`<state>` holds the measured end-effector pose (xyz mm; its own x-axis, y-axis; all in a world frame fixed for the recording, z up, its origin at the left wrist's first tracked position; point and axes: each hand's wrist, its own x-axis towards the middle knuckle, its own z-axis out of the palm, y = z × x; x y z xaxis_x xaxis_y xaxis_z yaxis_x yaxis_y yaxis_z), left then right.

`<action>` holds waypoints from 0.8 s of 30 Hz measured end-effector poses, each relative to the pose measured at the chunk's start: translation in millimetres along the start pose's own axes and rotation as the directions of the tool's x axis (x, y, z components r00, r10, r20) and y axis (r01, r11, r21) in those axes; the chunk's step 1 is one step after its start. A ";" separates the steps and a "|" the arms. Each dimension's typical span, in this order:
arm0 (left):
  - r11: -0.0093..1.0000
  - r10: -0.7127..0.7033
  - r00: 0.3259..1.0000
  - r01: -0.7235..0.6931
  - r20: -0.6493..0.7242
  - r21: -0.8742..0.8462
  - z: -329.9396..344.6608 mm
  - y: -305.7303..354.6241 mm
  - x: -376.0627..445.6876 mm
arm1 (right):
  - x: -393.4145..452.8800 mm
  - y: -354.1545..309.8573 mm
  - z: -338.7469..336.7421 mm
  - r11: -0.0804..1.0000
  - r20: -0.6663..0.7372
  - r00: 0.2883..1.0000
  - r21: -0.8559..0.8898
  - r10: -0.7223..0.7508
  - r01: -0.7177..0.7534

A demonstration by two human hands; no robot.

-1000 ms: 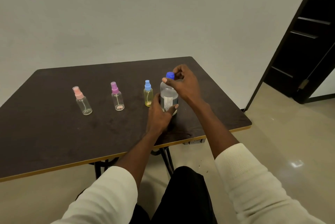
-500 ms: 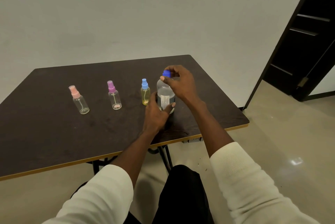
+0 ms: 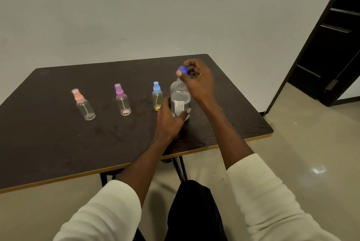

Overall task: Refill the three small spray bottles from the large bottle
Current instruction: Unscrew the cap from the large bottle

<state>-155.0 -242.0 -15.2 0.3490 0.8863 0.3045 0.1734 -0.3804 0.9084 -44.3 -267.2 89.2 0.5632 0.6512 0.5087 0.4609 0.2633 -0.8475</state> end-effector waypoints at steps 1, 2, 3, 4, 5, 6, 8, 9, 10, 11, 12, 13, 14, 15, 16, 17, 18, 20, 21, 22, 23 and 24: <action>1.000 0.000 1.000 0.000 -0.004 0.007 -0.6 -0.7 0.2 | 1.5 -1.3 -1.5 0.997 -0.053 0.998 0.079 0.023 -0.018; 1.000 -0.001 1.000 0.001 -0.005 0.012 -0.7 -0.9 -0.1 | 3.1 0.5 -4.2 0.989 -0.111 0.993 0.145 0.050 -0.033; 1.000 0.001 1.000 -0.001 -0.003 0.012 -1.0 -0.2 -0.5 | 4.4 5.5 -7.3 0.982 -0.162 0.983 0.180 0.082 -0.052; 1.000 0.003 1.000 -0.003 -0.003 0.009 -0.7 0.0 -1.1 | 4.7 14.2 -11.4 0.983 -0.196 0.974 0.167 0.115 -0.082; 1.000 0.005 1.000 -0.005 -0.004 0.006 -0.4 0.1 -1.5 | 3.7 25.2 -15.8 0.987 -0.209 0.968 0.105 0.139 -0.119; 1.000 0.007 1.000 -0.007 -0.005 0.007 -0.4 -0.1 -1.4 | 1.2 38.0 -19.7 0.987 -0.198 0.967 0.001 0.158 -0.160; 1.000 0.003 1.000 -0.003 -0.006 0.010 -0.7 0.2 -0.8 | -9.4 63.1 -27.7 0.945 -0.152 0.968 -0.232 0.200 -0.231; 1.000 0.000 1.000 0.000 -0.006 0.012 -0.6 0.1 -0.7 | -16.2 73.0 -32.3 0.914 -0.139 0.964 -0.314 0.225 -0.258; 1.000 -0.003 1.000 0.003 -0.006 0.013 -0.4 -0.1 -0.4 | -22.3 81.5 -37.0 0.887 -0.132 0.959 -0.365 0.250 -0.282; 1.000 -0.002 1.000 0.002 -0.009 0.014 -0.1 0.6 -0.3 | -27.7 87.8 -41.3 0.867 -0.131 0.953 -0.397 0.272 -0.302; 1.000 -0.004 1.000 0.004 -0.011 0.019 0.0 0.8 -0.3 | -32.0 92.6 -45.1 0.846 -0.135 0.947 -0.424 0.292 -0.322; 1.000 -0.007 1.000 0.008 -0.011 0.025 0.0 0.8 -0.4 | -35.6 96.0 -47.8 0.827 -0.142 0.941 -0.450 0.306 -0.337; 0.999 -0.010 1.000 0.010 -0.012 0.033 -0.2 0.1 -0.2 | -37.8 98.4 -49.6 0.810 -0.145 0.939 -0.476 0.313 -0.344; 0.999 -0.010 1.000 0.010 -0.010 0.039 -0.3 -0.8 -0.1 | -39.5 99.4 -50.6 0.801 -0.143 0.940 -0.493 0.310 -0.339; 0.999 -0.012 1.000 0.012 -0.006 0.043 -0.5 -1.4 0.0 | -40.6 99.6 -50.6 0.797 -0.138 0.943 -0.505 0.302 -0.330; 0.999 -0.015 1.000 0.015 0.000 0.046 -0.6 -1.7 0.2 | -41.4 99.4 -50.0 0.796 -0.134 0.946 -0.512 0.296 -0.322; 0.999 -0.020 1.000 0.019 0.004 0.049 -0.5 -1.8 0.2 | -42.1 98.7 -50.0 0.793 -0.135 0.947 -0.519 0.293 -0.319; 0.998 -0.030 1.000 0.029 0.006 0.050 -0.3 -0.9 -0.4 | -43.5 97.9 -50.4 0.793 -0.137 0.946 -0.518 0.292 -0.320; 0.998 -0.034 0.999 0.034 0.006 0.045 -0.3 -0.6 -0.6 | -43.9 97.6 -50.3 0.798 -0.137 0.945 -0.508 0.297 -0.325; 0.999 -0.036 0.999 0.036 0.008 0.040 -0.6 -0.7 -0.4 | -44.3 97.0 -50.0 0.803 -0.138 0.941 -0.494 0.308 -0.335; 0.999 -0.036 0.999 0.036 0.011 0.036 -0.8 -0.9 -0.7 | -45.5 95.4 -49.6 0.807 -0.138 0.939 -0.481 0.315 -0.342; 0.999 -0.033 0.999 0.033 0.012 0.033 -1.2 -0.2 -1.1 | -46.2 93.1 -49.1 0.811 -0.144 0.939 -0.475 0.313 -0.343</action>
<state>-156.5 -242.5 -15.4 0.3540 0.8951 0.2709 0.2148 -0.3598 0.9080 6.3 -307.7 -5.8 0.7716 0.5916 0.2336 0.5057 -0.3479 -0.7895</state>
